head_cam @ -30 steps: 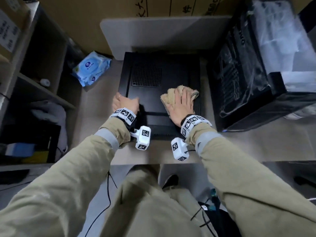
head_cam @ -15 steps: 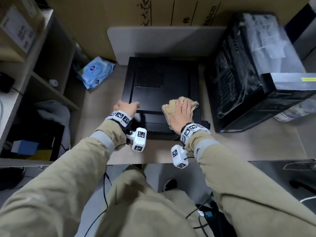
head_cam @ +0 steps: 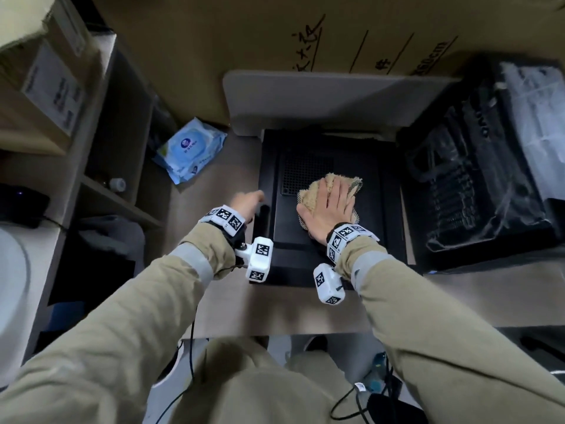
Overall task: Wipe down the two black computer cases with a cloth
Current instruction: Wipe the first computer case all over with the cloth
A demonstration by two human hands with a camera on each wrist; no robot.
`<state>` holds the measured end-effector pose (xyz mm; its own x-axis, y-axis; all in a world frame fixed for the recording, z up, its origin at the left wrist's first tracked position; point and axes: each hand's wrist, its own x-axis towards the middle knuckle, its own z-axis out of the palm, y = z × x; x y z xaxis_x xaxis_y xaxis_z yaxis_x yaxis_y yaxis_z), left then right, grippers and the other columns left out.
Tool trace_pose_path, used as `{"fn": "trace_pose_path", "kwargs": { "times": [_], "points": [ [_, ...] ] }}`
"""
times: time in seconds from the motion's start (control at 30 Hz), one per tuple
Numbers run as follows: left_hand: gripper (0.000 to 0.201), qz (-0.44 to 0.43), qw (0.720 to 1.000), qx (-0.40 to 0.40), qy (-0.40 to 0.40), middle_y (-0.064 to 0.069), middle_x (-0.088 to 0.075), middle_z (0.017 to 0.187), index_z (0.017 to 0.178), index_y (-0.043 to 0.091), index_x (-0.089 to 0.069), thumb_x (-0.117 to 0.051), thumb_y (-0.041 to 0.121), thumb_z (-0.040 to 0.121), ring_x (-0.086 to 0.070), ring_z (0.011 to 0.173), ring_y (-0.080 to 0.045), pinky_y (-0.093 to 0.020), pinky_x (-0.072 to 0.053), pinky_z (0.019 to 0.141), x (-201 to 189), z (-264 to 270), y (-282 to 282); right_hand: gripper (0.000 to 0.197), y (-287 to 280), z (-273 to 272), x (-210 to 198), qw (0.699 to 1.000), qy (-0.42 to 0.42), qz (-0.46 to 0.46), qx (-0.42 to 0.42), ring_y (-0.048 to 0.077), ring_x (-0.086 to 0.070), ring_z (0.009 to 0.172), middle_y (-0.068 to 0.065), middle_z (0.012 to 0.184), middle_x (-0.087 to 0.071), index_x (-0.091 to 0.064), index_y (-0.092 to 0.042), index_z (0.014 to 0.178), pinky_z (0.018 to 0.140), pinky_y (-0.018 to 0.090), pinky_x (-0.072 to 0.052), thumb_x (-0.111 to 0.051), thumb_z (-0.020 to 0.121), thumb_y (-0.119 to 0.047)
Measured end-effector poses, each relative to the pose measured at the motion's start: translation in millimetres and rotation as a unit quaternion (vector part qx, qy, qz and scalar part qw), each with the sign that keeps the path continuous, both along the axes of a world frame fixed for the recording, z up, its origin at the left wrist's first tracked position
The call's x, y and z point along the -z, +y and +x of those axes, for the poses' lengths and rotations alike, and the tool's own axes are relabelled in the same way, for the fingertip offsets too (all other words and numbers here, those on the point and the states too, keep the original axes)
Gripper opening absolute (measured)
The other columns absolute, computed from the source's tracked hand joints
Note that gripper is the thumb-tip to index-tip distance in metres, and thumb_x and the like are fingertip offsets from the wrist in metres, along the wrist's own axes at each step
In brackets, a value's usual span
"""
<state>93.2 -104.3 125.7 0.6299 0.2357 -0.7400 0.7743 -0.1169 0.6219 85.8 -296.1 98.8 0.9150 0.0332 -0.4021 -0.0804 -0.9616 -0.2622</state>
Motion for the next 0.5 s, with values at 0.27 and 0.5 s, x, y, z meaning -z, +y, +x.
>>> {"fn": "trace_pose_path", "kwargs": {
  "times": [0.27,0.5],
  "points": [
    [0.018,-0.044,0.999,0.011,-0.008,-0.003,-0.049,0.069,0.064,0.015,-0.052,-0.062,0.023,0.077,-0.045,0.081,-0.02,-0.03,-0.035,0.064,-10,41,18,0.074,57,48,3,0.991,-0.007,0.014,-0.13,0.026,0.025,0.151,0.008,0.165,0.023,0.008,-0.022,0.16,0.121,0.048,0.015,-0.028,0.104,-0.053],
    [0.013,-0.041,0.999,0.007,-0.031,-0.005,-0.059,0.09,0.095,0.011,-0.065,-0.063,0.023,0.092,-0.05,0.086,-0.017,-0.031,-0.037,0.069,4,70,13,0.068,55,102,5,0.982,-0.028,0.037,-0.184,0.02,0.018,0.153,0.0,0.168,0.013,-0.004,-0.029,0.161,0.123,0.047,0.008,-0.033,0.104,-0.05]
  ]
}}
